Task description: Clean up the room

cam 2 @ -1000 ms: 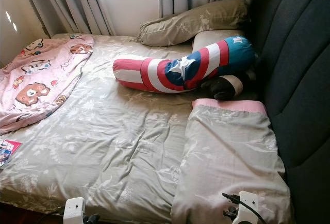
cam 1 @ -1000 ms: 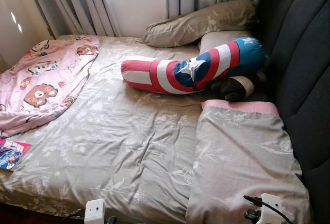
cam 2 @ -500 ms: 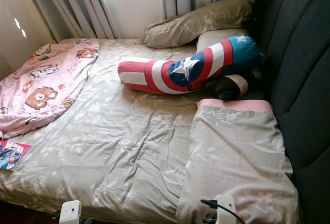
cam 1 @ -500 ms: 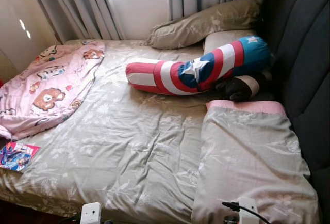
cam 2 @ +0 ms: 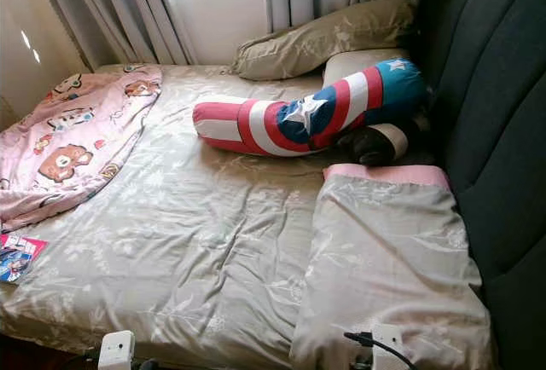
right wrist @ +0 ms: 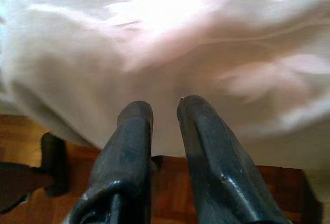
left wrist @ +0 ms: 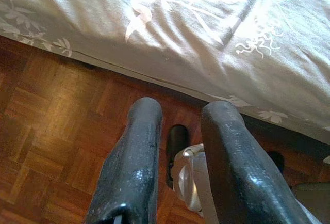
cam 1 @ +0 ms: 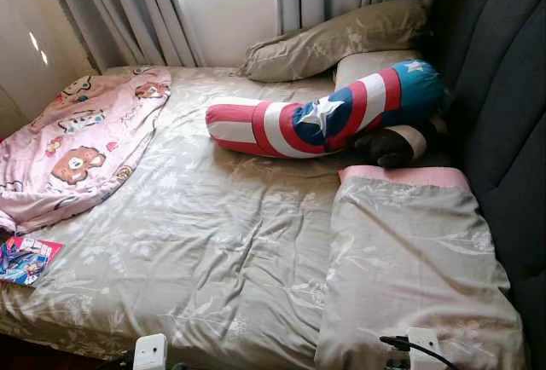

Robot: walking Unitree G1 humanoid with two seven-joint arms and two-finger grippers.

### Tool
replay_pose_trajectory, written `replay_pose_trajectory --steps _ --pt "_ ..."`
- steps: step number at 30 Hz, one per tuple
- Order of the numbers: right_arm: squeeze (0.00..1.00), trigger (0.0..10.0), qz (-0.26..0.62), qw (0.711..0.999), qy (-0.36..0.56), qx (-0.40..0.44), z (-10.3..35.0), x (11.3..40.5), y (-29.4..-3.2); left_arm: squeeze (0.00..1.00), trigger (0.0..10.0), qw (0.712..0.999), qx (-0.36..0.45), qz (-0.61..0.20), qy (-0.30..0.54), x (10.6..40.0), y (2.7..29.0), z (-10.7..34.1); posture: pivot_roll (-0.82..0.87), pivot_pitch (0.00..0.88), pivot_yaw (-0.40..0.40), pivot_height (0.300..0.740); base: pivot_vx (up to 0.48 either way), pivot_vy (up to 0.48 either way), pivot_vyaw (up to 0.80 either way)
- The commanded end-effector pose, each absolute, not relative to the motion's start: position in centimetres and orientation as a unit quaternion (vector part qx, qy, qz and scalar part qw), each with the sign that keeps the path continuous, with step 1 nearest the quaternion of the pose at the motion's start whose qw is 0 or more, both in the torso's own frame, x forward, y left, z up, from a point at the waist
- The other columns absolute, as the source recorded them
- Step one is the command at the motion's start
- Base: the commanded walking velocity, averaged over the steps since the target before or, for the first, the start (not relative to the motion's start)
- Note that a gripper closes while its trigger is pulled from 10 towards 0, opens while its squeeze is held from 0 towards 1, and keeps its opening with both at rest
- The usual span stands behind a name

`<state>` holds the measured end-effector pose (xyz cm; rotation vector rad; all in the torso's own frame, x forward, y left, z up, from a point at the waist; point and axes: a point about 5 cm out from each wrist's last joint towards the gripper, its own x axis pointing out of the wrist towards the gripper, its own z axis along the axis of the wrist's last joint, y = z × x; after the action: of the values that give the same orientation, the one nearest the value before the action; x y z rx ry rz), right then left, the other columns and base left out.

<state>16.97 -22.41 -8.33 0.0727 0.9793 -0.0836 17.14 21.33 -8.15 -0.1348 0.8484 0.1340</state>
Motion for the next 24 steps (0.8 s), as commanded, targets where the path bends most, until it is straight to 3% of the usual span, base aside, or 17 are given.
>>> replay_pose_trajectory --steps 1,22,24 --pt "0.0 10.0 -0.045 0.881 0.469 0.033 -8.3 16.9 -22.5 0.0 10.0 0.904 -0.066 0.07 0.417 16.9 21.3 -8.3 -0.03 0.0 0.053 0.74 0.0 0.0 0.0" --pt "0.0 10.0 -0.019 0.891 0.453 -0.008 -7.5 18.4 -22.8 0.0 10.0 0.898 -0.086 0.089 0.423 16.6 20.5 -8.6 -0.02 0.0 0.023 0.74 0.0 0.0 0.0" --pt "0.0 10.0 -0.022 0.891 0.453 -0.005 -7.5 18.3 -23.1 0.0 10.0 0.897 -0.085 0.09 0.424 16.5 20.6 -8.7 -0.02 0.0 0.027 0.74 0.0 0.279 0.7"
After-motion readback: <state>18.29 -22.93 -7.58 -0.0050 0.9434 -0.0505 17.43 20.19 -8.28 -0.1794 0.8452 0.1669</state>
